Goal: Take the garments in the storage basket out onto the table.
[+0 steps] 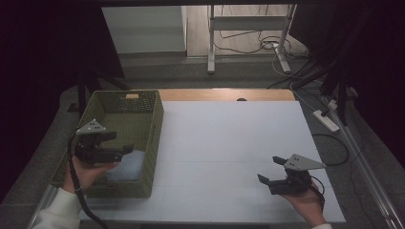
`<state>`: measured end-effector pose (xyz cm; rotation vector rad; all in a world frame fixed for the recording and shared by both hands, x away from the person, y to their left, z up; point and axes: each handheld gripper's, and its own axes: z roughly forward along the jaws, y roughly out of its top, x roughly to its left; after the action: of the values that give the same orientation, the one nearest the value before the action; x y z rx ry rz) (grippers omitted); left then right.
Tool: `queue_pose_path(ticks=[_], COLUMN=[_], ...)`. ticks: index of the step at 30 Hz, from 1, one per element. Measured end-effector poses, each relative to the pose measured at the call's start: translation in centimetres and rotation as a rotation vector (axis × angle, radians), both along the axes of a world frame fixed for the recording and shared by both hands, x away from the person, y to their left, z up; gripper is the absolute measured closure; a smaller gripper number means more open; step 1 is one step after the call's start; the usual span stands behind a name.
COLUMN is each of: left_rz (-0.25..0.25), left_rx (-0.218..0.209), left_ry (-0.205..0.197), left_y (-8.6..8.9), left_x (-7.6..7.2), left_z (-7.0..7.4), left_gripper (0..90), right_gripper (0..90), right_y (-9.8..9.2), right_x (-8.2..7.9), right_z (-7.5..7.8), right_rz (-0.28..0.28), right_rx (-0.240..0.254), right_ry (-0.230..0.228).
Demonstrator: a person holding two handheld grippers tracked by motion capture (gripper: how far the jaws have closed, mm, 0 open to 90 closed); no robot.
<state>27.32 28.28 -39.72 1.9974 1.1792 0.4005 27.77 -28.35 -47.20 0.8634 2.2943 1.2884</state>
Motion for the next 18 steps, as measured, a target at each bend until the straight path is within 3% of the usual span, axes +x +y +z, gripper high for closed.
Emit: queue_pose_path(ticks=[4, 18], left_rz=[-0.010, -0.060], left_rx=[-0.005, 0.054], left_ry=[0.033, 0.109], left_y=[0.4, 0.1], left_x=[0.5, 1.2], left_z=[-0.3, -1.2], left_gripper=[15.6, 15.2], right_gripper=[13.0, 13.1], right_y=[0.1, 0.2], right_x=[0.0, 0.0], right_z=[0.0, -0.1], right_rz=[0.001, 0.006], right_rx=[0.000, -0.004], right_ry=[0.001, 0.003])
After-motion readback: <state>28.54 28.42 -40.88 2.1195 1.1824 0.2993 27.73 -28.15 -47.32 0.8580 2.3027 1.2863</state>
